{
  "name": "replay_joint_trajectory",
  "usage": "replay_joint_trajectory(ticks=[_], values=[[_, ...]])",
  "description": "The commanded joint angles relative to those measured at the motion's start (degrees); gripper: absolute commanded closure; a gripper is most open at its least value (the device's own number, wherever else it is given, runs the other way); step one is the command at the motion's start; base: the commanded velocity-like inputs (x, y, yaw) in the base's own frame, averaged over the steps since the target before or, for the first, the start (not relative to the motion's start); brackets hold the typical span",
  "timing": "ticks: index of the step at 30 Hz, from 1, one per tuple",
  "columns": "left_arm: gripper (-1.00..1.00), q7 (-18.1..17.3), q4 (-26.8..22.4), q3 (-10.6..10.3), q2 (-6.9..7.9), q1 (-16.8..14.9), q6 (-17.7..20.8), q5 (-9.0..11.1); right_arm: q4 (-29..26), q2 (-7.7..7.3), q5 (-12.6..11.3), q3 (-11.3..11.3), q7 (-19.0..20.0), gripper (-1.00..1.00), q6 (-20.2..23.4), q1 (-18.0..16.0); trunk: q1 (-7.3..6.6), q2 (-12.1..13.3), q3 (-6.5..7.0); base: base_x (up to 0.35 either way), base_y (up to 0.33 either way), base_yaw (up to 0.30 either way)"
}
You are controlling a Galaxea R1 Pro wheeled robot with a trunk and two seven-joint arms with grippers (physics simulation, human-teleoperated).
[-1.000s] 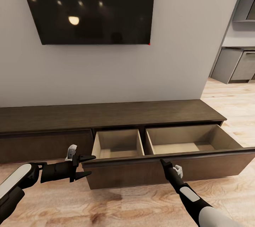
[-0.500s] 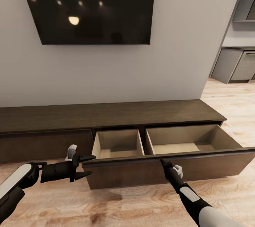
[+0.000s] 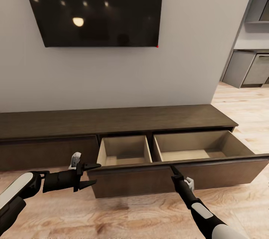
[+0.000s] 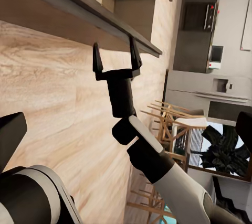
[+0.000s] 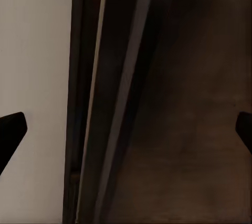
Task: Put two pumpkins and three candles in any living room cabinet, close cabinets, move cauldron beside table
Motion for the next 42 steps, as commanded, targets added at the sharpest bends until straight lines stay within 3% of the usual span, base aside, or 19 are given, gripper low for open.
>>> replay_joint_trajectory(ticks=[1,19,24,28,31,35,42], values=[[-1.00,0.52,-0.03,-0.06,0.04,-0.05,0.02,0.61,0.03,-0.04,-0.60,0.28,0.20,-1.00,0.35,-0.03,-0.03,-0.02,-0.05,-0.144,0.000,0.000],[-1.00,0.59,0.04,-0.05,0.01,-0.04,-0.05,0.32,-1.15,-0.08,-0.39,0.53,0.05,-1.00,0.62,-0.03,-0.03,-0.02,-0.05,-0.306,0.000,0.000],[-1.00,1.04,0.39,-0.01,0.25,0.00,-0.22,-0.35,-4.04,-0.81,2.62,1.87,-0.34,-1.00,5.18,-0.03,-0.03,-0.02,-0.05,-0.309,0.000,0.000],[-1.00,1.05,0.49,1.23,0.68,0.06,-0.25,-2.51,-4.47,-1.30,4.42,2.21,-0.53,-1.00,7.13,-0.03,-0.03,-0.02,-0.05,-0.094,0.000,0.000],[-1.00,1.10,0.37,3.23,0.90,0.04,-0.25,-2.87,-4.55,-1.46,4.49,2.28,-0.50,-1.00,8.42,-0.03,-0.03,-0.02,-0.05,-0.074,0.000,0.000],[-1.00,1.13,0.53,5.64,1.27,0.04,-0.19,-3.06,-4.61,-1.50,4.67,2.24,-0.13,-1.00,13.37,-0.03,-0.05,-0.01,0.17,-0.018,0.000,0.000],[-1.00,1.21,2.43,6.26,2.66,0.04,-0.16,-3.15,-3.80,-1.52,5.47,2.35,-0.01,-1.00,14.80,0.00,-0.23,0.08,1.72,-0.001,0.000,0.000]])
